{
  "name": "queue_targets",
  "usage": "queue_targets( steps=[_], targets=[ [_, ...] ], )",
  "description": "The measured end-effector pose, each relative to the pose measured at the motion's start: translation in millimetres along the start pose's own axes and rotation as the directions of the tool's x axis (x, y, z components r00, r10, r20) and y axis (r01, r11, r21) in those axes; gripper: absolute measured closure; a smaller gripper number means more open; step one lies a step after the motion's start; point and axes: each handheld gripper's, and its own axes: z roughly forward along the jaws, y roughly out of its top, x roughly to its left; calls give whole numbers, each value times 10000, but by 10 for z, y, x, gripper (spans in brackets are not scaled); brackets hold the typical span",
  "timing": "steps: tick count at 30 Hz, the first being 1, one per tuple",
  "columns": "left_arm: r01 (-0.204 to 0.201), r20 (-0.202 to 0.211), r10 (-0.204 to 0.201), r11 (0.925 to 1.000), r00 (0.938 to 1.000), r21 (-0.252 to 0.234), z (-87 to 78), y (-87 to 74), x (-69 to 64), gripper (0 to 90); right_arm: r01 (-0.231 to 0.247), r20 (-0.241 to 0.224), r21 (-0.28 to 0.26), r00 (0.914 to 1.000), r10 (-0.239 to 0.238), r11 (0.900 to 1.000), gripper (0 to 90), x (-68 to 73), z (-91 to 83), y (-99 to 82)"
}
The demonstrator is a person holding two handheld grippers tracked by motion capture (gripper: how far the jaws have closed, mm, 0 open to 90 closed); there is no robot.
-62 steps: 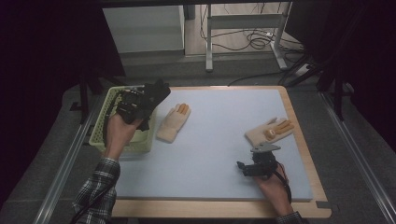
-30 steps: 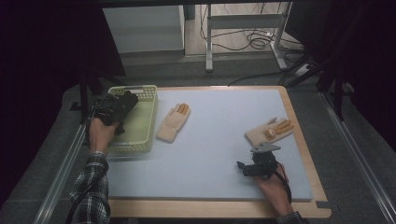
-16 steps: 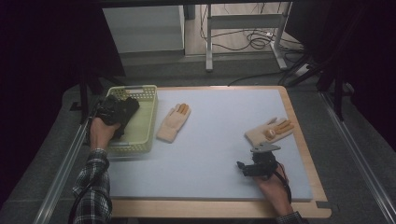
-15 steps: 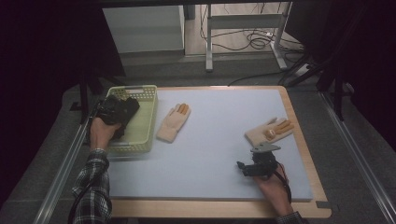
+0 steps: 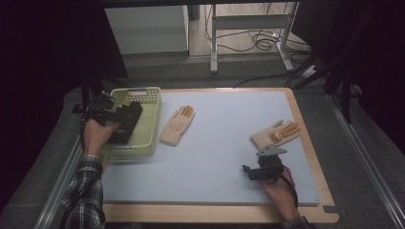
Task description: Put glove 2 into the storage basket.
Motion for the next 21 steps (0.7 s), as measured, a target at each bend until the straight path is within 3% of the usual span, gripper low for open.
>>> queue_targets(
  steps=[7, 9, 11, 13, 14, 16, 17, 18, 21],
  targets=[
    [-231, 676, 276, 9975, 9973, -661, -83, -127, -58, 43, -1, 1, -3, 10000, 1, 10000, 158, 0, 0, 0],
    [-459, 997, 562, 9937, 9934, -1027, -142, -184, -108, 42, 1, 4, -3, 10000, -1, 10000, 158, 1, 0, 0],
    [-561, 1042, 682, 9918, 9922, -1151, -162, -200, -132, 38, -1, 4, -1, 10000, 1, 10000, 158, 0, 0, 0],
    [-983, 1121, 1154, 9842, 9870, -1475, -212, -250, -224, 34, -1, 5, -1, 10000, 1, 10000, 157, 1, 0, 0],
    [-983, 1121, 1154, 9842, 9870, -1475, -212, -250, -224, 32, -1, 5, -1, 10000, 1, 10000, 157, 1, 0, 0],
    [-1509, 1014, 1672, 9769, 9807, -1510, -238, -283, -311, 27, 2, 8, -3, 10000, -2, 10000, 158, 1, 0, 0],
    [-1509, 1014, 1672, 9769, 9807, -1510, -238, -283, -311, 25, 2, 8, -3, 10000, -2, 10000, 158, 1, 0, 0],
    [-1766, 979, 1929, 9721, 9763, -1543, -256, -308, -375, 23, 14, 13, 16, 10000, -14, 10000, 157, 1, -1, 0],
    [-1947, 1060, 2136, 9669, 9711, -1647, -278, -338, -436, 18, 10, 9, 20, 10000, -10, 10000, 157, 1, -2, 0]
  ],
)
